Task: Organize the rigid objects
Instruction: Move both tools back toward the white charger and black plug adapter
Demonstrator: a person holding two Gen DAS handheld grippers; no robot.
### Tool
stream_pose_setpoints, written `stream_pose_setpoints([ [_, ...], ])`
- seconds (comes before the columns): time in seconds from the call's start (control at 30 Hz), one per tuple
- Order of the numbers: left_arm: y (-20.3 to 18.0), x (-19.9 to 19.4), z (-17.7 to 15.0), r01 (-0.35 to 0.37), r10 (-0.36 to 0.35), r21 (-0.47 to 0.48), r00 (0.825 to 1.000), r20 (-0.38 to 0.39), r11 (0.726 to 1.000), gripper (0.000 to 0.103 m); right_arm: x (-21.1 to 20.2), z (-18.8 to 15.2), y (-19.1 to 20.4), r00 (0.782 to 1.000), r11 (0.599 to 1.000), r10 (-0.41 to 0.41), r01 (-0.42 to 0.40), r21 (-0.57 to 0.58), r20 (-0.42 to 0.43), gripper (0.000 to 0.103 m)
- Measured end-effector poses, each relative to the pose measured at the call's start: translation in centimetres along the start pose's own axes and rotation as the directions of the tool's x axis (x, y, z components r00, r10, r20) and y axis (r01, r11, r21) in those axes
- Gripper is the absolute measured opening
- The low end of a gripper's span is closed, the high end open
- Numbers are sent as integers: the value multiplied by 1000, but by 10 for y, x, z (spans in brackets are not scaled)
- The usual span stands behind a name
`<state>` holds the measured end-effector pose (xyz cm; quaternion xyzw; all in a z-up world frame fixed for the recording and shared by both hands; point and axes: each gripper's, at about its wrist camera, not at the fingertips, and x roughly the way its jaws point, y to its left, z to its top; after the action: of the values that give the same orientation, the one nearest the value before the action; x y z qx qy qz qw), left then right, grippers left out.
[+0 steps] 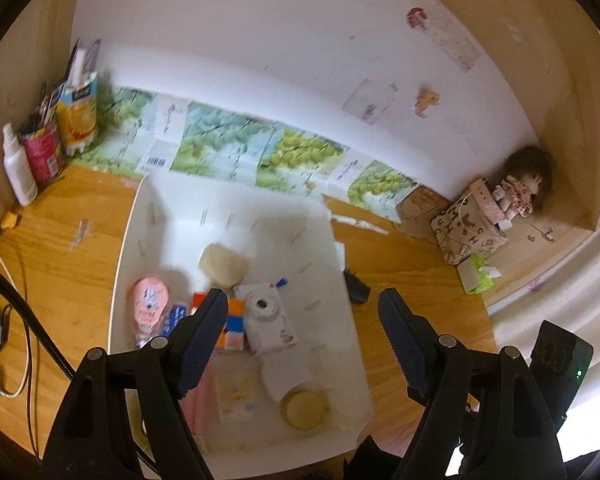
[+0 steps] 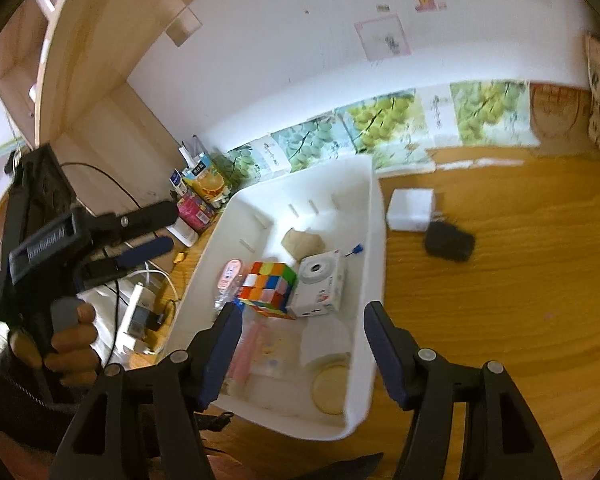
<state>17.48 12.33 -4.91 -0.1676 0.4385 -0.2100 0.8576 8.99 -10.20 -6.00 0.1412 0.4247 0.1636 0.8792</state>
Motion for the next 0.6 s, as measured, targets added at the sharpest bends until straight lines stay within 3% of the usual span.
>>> stream_pose_setpoints([
  [0.4, -50, 0, 29, 35, -42, 169, 998, 36, 985, 80, -45, 29, -8, 993, 977, -73, 90, -195, 94, 75],
  [0.43, -54, 1, 31, 37, -45, 187, 998, 37, 982, 80, -48, 32, -9, 993, 975, -69, 88, -206, 101, 79],
  [0.6, -84, 5, 42, 16, -26, 326, 999, 28, 945, 80, -62, 51, -14, 987, 952, -74, 113, -285, 146, 80],
])
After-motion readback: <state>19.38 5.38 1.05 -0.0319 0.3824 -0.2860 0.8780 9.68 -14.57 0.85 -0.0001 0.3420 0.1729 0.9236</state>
